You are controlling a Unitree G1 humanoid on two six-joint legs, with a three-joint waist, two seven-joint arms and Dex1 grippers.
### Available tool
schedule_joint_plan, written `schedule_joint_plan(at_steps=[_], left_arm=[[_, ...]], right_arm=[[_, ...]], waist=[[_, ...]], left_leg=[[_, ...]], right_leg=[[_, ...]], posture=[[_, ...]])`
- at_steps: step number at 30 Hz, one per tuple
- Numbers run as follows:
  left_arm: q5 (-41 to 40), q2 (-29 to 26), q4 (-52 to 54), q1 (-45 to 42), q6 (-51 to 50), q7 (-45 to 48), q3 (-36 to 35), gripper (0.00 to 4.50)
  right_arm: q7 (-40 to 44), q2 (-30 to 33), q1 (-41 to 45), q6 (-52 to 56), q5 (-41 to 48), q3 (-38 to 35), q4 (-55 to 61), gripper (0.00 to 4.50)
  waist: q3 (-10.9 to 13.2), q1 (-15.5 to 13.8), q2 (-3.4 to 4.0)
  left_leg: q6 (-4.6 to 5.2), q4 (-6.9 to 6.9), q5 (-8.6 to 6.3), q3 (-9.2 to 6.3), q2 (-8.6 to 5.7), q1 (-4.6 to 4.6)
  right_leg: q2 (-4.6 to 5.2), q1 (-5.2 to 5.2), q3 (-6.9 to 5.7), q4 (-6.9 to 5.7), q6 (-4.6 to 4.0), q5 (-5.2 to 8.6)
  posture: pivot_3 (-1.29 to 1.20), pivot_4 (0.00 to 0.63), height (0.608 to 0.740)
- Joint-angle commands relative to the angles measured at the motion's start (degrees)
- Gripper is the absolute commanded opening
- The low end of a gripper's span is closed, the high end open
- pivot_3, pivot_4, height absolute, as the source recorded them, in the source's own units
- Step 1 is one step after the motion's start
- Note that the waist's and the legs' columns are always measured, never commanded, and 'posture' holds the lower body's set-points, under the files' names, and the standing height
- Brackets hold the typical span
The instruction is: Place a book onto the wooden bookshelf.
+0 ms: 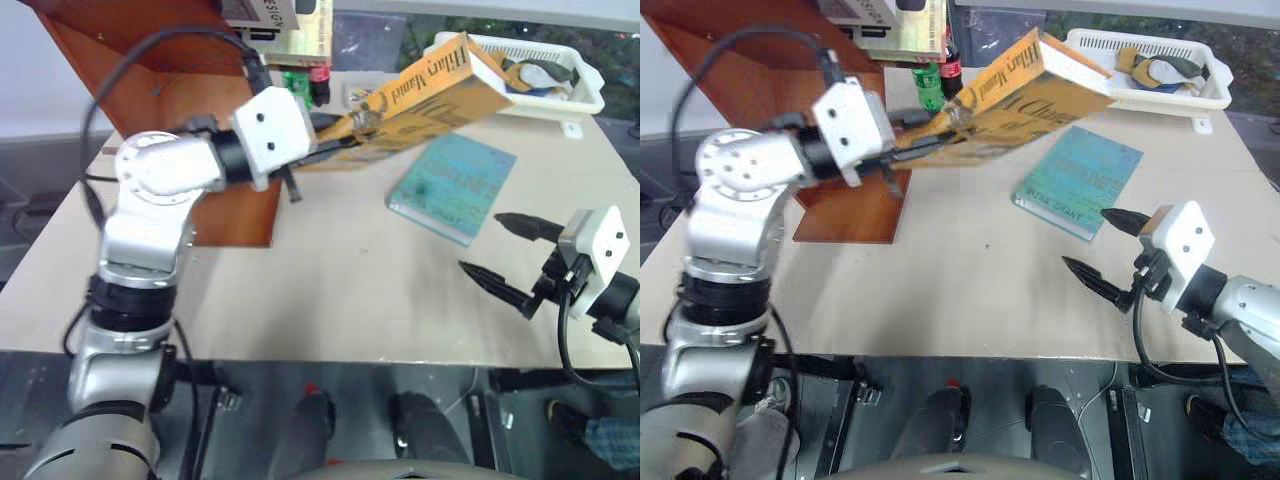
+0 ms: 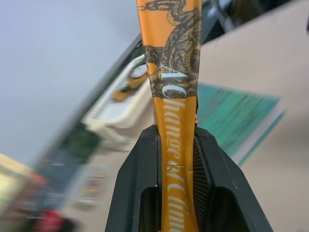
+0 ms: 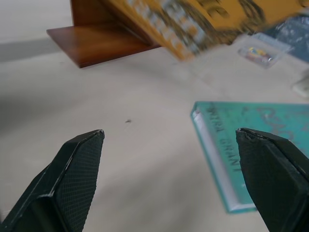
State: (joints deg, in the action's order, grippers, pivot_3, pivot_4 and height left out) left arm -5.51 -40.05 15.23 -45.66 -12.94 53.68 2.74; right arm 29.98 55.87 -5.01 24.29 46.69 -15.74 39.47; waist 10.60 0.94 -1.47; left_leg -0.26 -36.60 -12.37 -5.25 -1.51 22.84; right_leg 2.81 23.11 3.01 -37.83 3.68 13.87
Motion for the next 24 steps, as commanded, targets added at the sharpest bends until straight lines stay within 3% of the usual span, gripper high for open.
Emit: schedule_joint_plan(at_steps=[1, 8, 18, 24], left_arm=[[3.3, -6.9, 2.0, -1.5, 5.9, 1.9, -2.6, 0.72], [6.7, -16.9, -2.6, -4.8, 13.0, 5.6, -3.0, 0.72], [-0.3, -27.7, -0.7, -10.5, -2.5, 15.6, -4.6, 0.72], [3.5, -35.6, -5.4, -6.0, 4.9, 17.9, -5.8, 0.72]], right_arm=[[5.5, -3.3, 6.5, -5.0, -1.1, 1.5, -1.6, 4.5], [11.6, -9.1, 17.8, -6.1, -1.7, 4.9, -8.2, 4.5], [16.4, -13.6, 25.4, -7.1, -7.7, 8.4, -15.6, 4.5], [18.3, -16.2, 29.2, -8.1, -10.1, 9.8, -18.8, 4.5]], waist=[[0.0, 0.0, 0.04], [0.1, 0.0, -0.1], [0.1, 0.7, -0.09], [0.2, 1.5, -0.06]], left_leg=[[0.0, 0.02, 0.0, 0.0, 0.01, -0.01], [0.01, 0.01, 0.0, 0.02, 0.04, 0.03], [0.07, 0.04, -0.04, 0.01, 0.06, 0.08], [0.08, 0.04, -0.04, 0.07, 0.07, 0.02]], right_leg=[[-0.01, 0.0, -0.01, -0.01, 0.0, 0.0], [-0.03, 0.04, -0.01, 0.02, 0.01, -0.01], [-0.07, 0.1, -0.03, -0.03, 0.0, 0.0], [-0.08, 0.1, 0.0, -0.06, 0.0, 0.01]], posture=[[0.0, 0.15, 0.74], [0.0, 0.15, 0.74], [0.0, 0.15, 0.74], [0.0, 0.15, 0.74]])
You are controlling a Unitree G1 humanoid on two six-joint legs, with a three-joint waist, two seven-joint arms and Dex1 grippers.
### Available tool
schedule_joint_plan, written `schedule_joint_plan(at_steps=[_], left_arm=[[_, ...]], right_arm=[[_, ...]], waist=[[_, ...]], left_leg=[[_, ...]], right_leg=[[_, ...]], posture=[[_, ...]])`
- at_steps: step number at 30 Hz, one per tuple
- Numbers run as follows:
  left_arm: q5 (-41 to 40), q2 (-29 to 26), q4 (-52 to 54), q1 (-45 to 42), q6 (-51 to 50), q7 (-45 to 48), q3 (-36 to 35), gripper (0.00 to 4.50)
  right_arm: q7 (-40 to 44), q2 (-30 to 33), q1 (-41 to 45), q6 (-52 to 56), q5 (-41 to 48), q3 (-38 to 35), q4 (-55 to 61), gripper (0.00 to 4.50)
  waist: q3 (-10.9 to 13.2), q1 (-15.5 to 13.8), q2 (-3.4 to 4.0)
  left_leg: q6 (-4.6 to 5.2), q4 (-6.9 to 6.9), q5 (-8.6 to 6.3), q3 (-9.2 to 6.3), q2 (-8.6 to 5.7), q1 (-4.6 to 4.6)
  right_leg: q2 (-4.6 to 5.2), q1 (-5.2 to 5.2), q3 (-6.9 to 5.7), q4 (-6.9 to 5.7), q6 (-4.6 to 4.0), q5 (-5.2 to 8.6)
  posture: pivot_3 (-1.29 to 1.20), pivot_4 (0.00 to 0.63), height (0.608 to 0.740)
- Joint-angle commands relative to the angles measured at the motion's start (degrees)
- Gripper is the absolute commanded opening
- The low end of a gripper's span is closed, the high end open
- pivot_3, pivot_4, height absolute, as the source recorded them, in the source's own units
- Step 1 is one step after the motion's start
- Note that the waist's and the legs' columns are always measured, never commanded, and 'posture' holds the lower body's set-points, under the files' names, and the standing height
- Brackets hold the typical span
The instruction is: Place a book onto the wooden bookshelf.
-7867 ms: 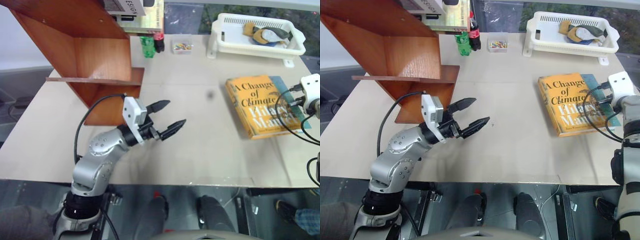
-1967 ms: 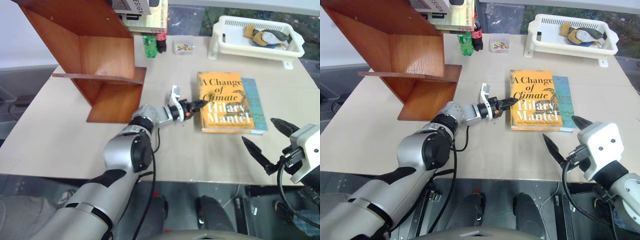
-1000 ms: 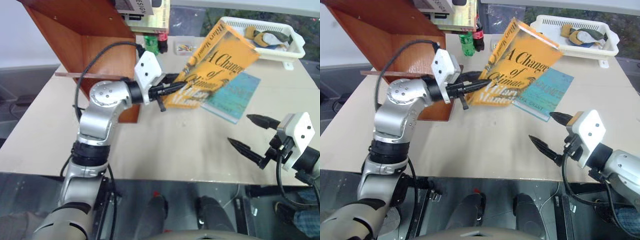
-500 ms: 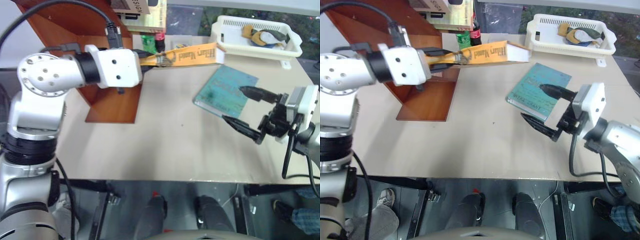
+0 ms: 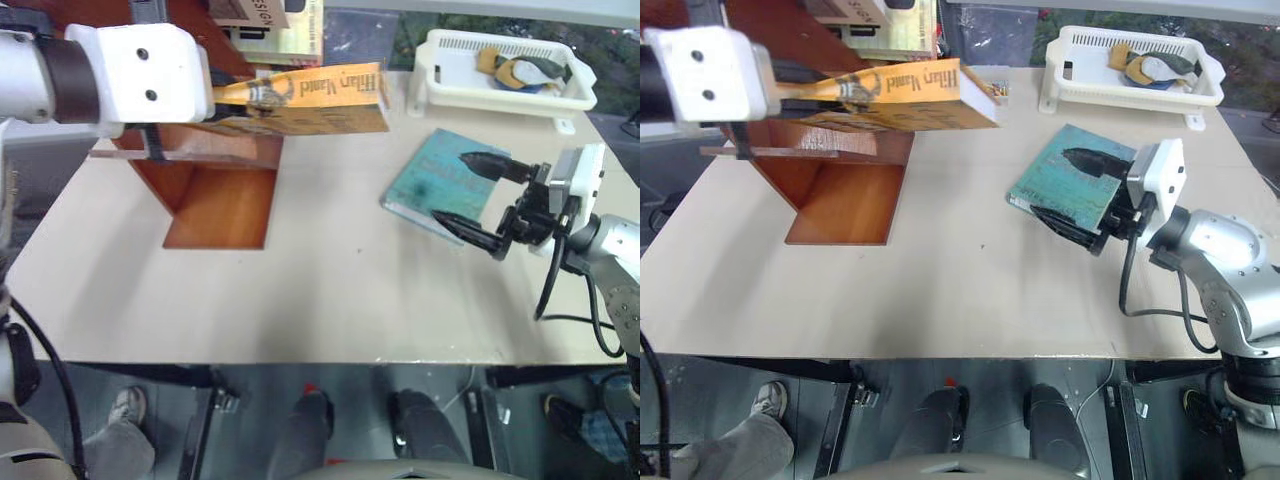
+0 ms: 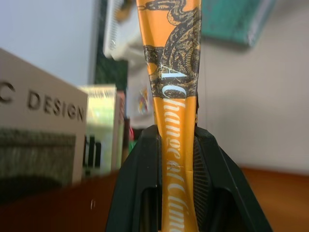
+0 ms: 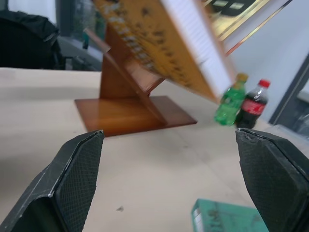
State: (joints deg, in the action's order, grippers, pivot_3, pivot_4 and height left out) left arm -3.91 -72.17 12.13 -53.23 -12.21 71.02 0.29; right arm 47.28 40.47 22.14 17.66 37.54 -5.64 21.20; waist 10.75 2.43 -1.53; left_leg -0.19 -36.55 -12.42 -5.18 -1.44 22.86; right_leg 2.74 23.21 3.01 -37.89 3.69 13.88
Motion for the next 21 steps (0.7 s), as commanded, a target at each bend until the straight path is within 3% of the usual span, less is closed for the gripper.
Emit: schedule_joint_plan(at_steps=[1, 9, 14, 15, 16, 18, 21], left_arm=[[2.1, -4.5, -3.3, 2.6, 5.3, 0.8, -3.9, 0.72], [5.5, -10.8, -16.5, 20.5, 19.4, -0.1, -12.6, 0.72], [4.9, -10.0, -19.9, 24.7, 22.4, -2.9, -14.1, 0.72], [5.1, -10.0, -20.4, 25.0, 22.7, -3.5, -14.0, 1.35], [4.9, -9.8, -20.6, 25.4, 21.5, -3.9, -13.9, 1.51], [4.3, -9.5, -20.4, 26.8, 20.2, -4.2, -14.7, 2.58], [3.0, -9.2, -18.9, 29.4, 19.1, -4.5, -17.9, 3.75]], right_arm=[[1.2, -1.1, 2.4, -1.6, -1.2, -0.1, -0.8, 4.5], [2.5, -4.1, 5.7, -1.7, -2.8, 1.3, -1.7, 4.5], [3.1, -4.4, 6.6, -1.3, -2.9, 1.1, -2.1, 4.5], [3.2, -4.5, 6.7, -1.3, -2.9, 1.1, -2.2, 4.5], [3.3, -4.5, 6.7, -1.3, -3.0, 1.1, -2.3, 4.5], [3.4, -4.5, 6.5, -1.2, -2.9, 1.0, -2.2, 4.5], [3.7, -4.3, 6.6, -0.6, -2.5, 0.7, -2.2, 4.5]], waist=[[0.0, 0.1, 0.01], [0.0, 0.2, 0.06], [0.0, 0.9, 0.1], [0.0, 1.0, 0.11], [0.0, 1.2, 0.12], [0.0, 1.4, 0.15], [0.0, 1.5, 0.15]], left_leg=[[0.0, 0.0, 0.0, 0.01, 0.01, -0.01], [0.0, 0.06, 0.0, 0.14, 0.09, 0.07], [0.01, 0.13, -0.01, 0.25, 0.12, -0.01], [0.01, 0.13, -0.01, 0.25, 0.14, -0.04], [0.01, 0.13, -0.01, 0.25, 0.15, -0.07], [0.02, 0.13, -0.01, 0.25, 0.19, -0.1], [0.01, 0.11, -0.01, 0.24, 0.25, -0.05]], right_leg=[[-0.01, 0.02, 0.01, -0.02, 0.0, 0.0], [-0.03, 0.22, 0.11, -0.07, -0.02, -0.01], [-0.03, 0.24, 0.21, -0.12, -0.02, -0.01], [-0.06, 0.24, 0.21, -0.15, -0.02, -0.01], [-0.07, 0.24, 0.21, -0.2, -0.02, -0.01], [-0.15, 0.25, 0.2, -0.27, -0.02, -0.01], [-0.17, 0.27, 0.2, -0.25, -0.05, -0.04]], posture=[[0.0, 0.15, 0.74], [0.0, 0.15, 0.74], [0.0, 0.15, 0.74], [0.0, 0.15, 0.74], [0.0, 0.15, 0.74], [0.0, 0.15, 0.74], [0.0, 0.15, 0.74]])
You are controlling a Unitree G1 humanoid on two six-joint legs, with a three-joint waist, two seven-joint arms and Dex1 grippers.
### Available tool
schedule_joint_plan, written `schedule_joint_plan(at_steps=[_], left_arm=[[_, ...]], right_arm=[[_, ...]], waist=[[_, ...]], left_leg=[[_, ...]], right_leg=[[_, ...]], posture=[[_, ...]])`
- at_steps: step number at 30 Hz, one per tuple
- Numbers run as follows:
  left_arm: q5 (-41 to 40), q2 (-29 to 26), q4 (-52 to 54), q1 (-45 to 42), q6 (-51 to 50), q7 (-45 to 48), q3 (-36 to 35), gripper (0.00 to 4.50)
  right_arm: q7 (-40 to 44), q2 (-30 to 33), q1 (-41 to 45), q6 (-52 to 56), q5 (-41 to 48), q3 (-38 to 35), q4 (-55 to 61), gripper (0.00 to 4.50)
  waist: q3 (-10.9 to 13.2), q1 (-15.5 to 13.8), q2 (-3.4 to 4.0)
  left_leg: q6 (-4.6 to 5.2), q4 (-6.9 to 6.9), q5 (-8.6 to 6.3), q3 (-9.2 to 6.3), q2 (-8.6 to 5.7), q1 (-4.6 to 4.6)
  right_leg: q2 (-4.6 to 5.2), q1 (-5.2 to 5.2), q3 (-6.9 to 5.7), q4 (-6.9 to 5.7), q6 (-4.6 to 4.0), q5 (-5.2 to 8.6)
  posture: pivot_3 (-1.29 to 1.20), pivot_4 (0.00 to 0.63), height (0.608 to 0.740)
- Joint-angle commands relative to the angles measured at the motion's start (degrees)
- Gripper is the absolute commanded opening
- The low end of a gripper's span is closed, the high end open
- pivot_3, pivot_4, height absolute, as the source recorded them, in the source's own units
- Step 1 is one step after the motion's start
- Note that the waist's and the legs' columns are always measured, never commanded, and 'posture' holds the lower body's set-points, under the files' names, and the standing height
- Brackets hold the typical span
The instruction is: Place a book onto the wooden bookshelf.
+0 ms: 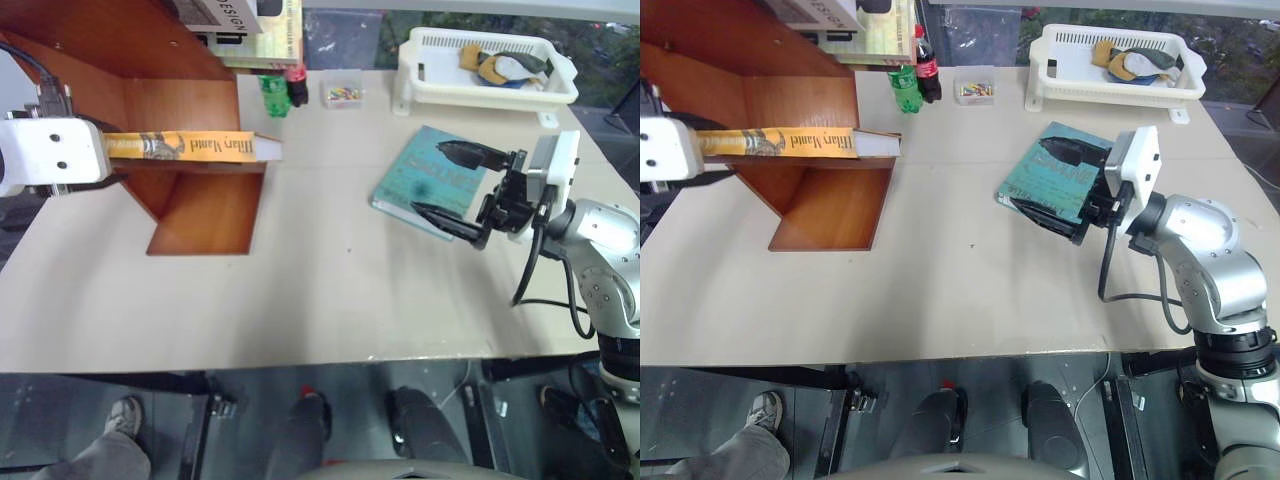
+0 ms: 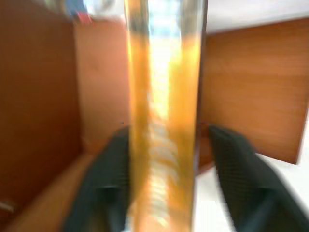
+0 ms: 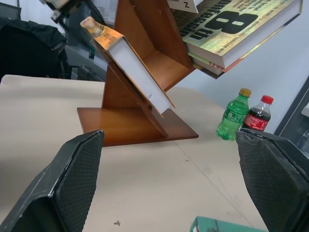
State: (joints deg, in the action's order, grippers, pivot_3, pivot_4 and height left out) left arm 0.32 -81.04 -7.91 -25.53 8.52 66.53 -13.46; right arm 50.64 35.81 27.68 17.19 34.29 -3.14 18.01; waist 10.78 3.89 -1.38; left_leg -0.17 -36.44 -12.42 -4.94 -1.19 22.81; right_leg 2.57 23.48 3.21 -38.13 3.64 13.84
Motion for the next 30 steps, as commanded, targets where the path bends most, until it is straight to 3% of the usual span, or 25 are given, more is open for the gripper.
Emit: schedule_joint_plan(at_steps=[1, 6, 11, 15, 18, 22, 27, 29, 30], left_arm=[[-2.7, 0.0, 2.3, 2.9, -2.9, 0.7, -6.3, 4.24], [-8.9, 4.0, 11.5, 7.7, -11.9, 1.9, -19.0, 4.24], [-19.8, 8.8, 25.3, 7.9, -30.5, -0.6, -28.9, 4.24], [-36.1, 11.9, 35.6, 3.6, -48.5, -8.8, -30.7, 4.24], [-48.3, 21.0, 44.9, 2.9, -56.4, -20.9, -26.1, 4.24], [-53.0, 33.8, 52.5, 7.4, -57.9, -32.1, -17.2, 2.99], [-43.7, 43.4, 50.4, 16.3, -51.2, -36.4, -6.0, 0.57], [-39.6, 45.3, 47.0, 19.8, -47.9, -36.4, -3.7, 0.08], [-37.1, 44.9, 45.3, 22.8, -45.4, -34.7, -3.2, 0.25]], right_arm=[[0.6, 0.6, 1.0, 0.0, 0.8, -1.9, 1.0, 4.5], [2.4, 1.2, 1.3, 0.5, 1.2, -2.1, -0.5, 4.5], [4.3, 1.2, 2.3, 0.4, 0.7, -1.6, -3.5, 4.5], [4.7, 1.9, 1.7, 2.2, -0.2, -0.9, -5.2, 4.5], [3.9, 2.9, 1.1, 3.6, -1.7, -0.7, -5.4, 4.5], [1.9, 4.6, -0.6, 6.3, -4.1, -0.5, -4.4, 4.5], [-0.1, 6.0, -5.4, 4.8, -9.4, -0.2, -4.1, 4.5], [-0.5, 6.1, -8.5, 4.1, -10.5, -0.8, -3.4, 4.5], [-0.7, 6.5, -10.6, 3.4, -10.9, -1.9, -3.0, 4.5]], waist=[[0.0, 0.0, 0.0], [0.0, -0.1, -0.02], [0.0, -0.4, -0.03], [0.0, -0.6, -0.03], [-0.1, -0.9, 0.12], [-0.1, -1.5, 0.09], [-0.1, -1.6, 0.05], [-0.2, -1.8, 0.11], [-0.1, -1.8, 0.11]], left_leg=[[0.0, 0.0, 0.0, 0.02, -0.01, 0.01], [0.0, 0.01, -0.01, -0.01, -0.02, 0.2], [0.01, 0.0, -0.01, -0.03, -0.05, 0.21], [0.01, -0.01, -0.01, -0.08, -0.05, 0.17], [0.01, -0.05, -0.01, -0.1, -0.06, 0.12], [0.0, -0.13, -0.01, -0.08, -0.1, 0.02], [0.0, -0.14, -0.01, -0.07, -0.12, 0.03], [0.0, -0.13, -0.01, -0.06, -0.13, 0.01], [0.0, -0.12, -0.01, -0.04, -0.15, -0.02]], right_leg=[[0.02, 0.01, 0.02, 0.01, 0.0, 0.0], [0.08, 0.12, -0.02, 0.1, -0.02, -0.01], [0.13, 0.11, -0.06, 0.12, -0.02, -0.02], [0.12, 0.09, -0.09, 0.08, -0.01, -0.01], [0.13, 0.0, -0.09, 0.06, -0.01, -0.02], [0.19, -0.12, -0.03, 0.05, -0.02, -0.05], [0.15, -0.1, -0.01, 0.04, -0.11, -0.1], [0.15, -0.11, 0.0, 0.07, -0.12, -0.1], [0.15, -0.13, 0.01, 0.08, -0.13, -0.09]], posture=[[0.0, 0.15, 0.74], [0.0, 0.15, 0.74], [0.0, 0.15, 0.74], [0.0, 0.15, 0.74], [0.0, 0.15, 0.74], [0.0, 0.15, 0.74], [0.0, 0.15, 0.74], [0.0, 0.15, 0.74], [0.0, 0.15, 0.74]])
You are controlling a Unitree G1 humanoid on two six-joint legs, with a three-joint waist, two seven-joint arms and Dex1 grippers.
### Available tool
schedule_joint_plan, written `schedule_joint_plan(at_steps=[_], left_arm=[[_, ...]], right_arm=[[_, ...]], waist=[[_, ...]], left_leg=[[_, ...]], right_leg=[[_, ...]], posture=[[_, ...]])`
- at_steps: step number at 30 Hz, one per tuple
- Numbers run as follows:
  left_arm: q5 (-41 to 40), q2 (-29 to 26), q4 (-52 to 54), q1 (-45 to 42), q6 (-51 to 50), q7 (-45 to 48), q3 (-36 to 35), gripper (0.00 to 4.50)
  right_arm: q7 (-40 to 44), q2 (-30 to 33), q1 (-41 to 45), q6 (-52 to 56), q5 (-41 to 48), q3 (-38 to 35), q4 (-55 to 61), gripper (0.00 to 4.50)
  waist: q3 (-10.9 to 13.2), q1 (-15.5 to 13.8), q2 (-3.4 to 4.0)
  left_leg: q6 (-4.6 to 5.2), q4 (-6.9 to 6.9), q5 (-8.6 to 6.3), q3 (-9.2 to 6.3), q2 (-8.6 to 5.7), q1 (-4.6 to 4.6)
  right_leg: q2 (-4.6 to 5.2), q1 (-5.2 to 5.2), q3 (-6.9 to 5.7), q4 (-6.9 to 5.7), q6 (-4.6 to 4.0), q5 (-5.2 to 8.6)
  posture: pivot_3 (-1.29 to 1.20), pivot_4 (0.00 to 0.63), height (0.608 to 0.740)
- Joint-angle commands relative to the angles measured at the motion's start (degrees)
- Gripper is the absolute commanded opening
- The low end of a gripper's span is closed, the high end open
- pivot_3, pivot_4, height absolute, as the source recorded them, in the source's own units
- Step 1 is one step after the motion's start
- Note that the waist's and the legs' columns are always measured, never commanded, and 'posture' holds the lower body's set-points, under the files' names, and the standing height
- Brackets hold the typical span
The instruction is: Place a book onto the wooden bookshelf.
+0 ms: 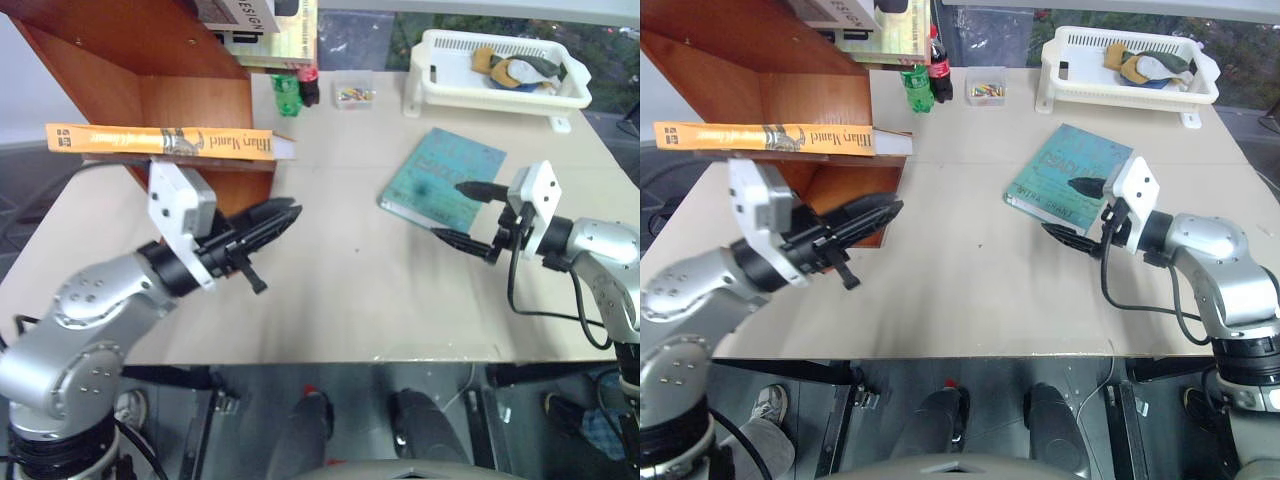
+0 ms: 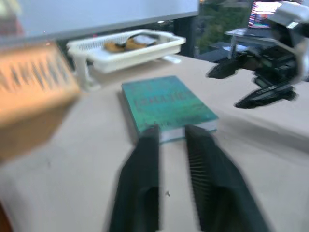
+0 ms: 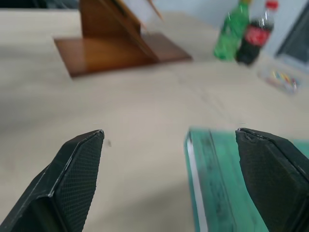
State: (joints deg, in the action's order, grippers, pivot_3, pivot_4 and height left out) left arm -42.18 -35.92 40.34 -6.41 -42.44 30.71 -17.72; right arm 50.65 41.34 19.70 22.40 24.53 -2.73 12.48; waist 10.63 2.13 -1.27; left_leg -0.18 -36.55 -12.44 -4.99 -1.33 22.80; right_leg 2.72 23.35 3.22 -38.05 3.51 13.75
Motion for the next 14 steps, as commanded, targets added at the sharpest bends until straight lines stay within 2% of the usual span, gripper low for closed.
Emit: schedule_joint_plan(at_steps=[1, 2, 3, 4, 5, 7, 11, 14], left_arm=[[6.4, -0.4, -4.6, 7.0, 7.7, 3.6, 0.3, 0.66], [6.2, -0.7, -5.6, 10.4, 9.2, 6.2, -1.2, 0.77], [6.9, -1.4, -6.2, 13.5, 10.8, 8.4, -2.5, 1.3], [7.5, -2.0, -6.3, 15.7, 12.1, 9.6, -3.4, 1.43], [8.1, -2.2, -6.4, 17.4, 13.2, 9.9, -4.6, 2.0], [8.3, -2.8, -6.3, 20.5, 14.8, 11.3, -7.3, 2.7], [8.0, -3.9, -5.9, 23.4, 16.6, 13.4, -9.9, 2.7], [7.4, -4.9, -5.9, 24.0, 16.7, 14.8, -11.2, 2.7]], right_arm=[[-1.1, 1.5, -4.8, -2.9, -2.0, -3.7, 2.7, 4.5], [-1.9, 1.8, -7.2, -4.2, -2.9, -5.7, 2.8, 4.5], [-2.3, 2.4, -9.3, -5.1, -3.5, -7.3, 3.1, 4.5], [-2.3, 3.0, -11.0, -5.7, -3.8, -8.5, 3.4, 4.5], [-1.5, 3.9, -13.2, -6.2, -3.7, -10.0, 3.9, 4.5], [0.7, 5.6, -17.8, -5.6, -2.2, -13.3, 5.6, 4.5], [2.1, 7.6, -23.2, -4.1, -0.3, -18.4, 7.8, 4.5], [2.3, 8.0, -24.6, -4.2, -0.1, -19.6, 8.4, 4.5]], waist=[[0.0, 0.0, 0.0], [0.0, 0.0, 0.0], [0.0, 0.0, 0.0], [0.0, -0.1, 0.0], [0.0, -0.2, 0.0], [0.0, -0.6, -0.01], [0.0, -1.3, 0.02], [0.0, -1.3, 0.02]], left_leg=[[0.0, 0.0, 0.0, 0.0, 0.0, 0.02], [0.0, 0.0, 0.0, 0.0, 0.01, 0.02], [0.0, 0.03, 0.0, 0.02, 0.0, 0.02], [0.0, 0.07, 0.0, 0.04, 0.02, 0.02], [0.0, 0.08, -0.01, 0.06, 0.0, 0.07], [0.0, 0.08, 0.0, 0.06, 0.0, 0.07], [0.01, 0.06, 0.0, 0.05, 0.04, -0.07], [0.01, -0.04, 0.0, 0.08, 0.11, -0.12]], right_leg=[[-0.01, 0.01, -0.01, 0.0, 0.0, 0.0], [-0.01, 0.01, -0.01, 0.02, 0.0, 0.0], [0.0, 0.01, 0.02, 0.05, -0.01, 0.01], [0.02, 0.01, 0.04, 0.09, -0.02, 0.01], [0.05, 0.04, 0.05, 0.11, -0.02, 0.02], [0.07, 0.04, 0.04, 0.12, -0.01, 0.02], [0.06, -0.1, 0.0, 0.15, -0.18, 0.15], [0.04, -0.18, -0.01, 0.15, -0.07, 0.24]], posture=[[0.0, 0.15, 0.74], [0.0, 0.15, 0.74], [0.0, 0.15, 0.74], [0.0, 0.15, 0.74], [0.0, 0.15, 0.74], [0.0, 0.15, 0.74], [0.0, 0.15, 0.74], [0.0, 0.15, 0.74]])
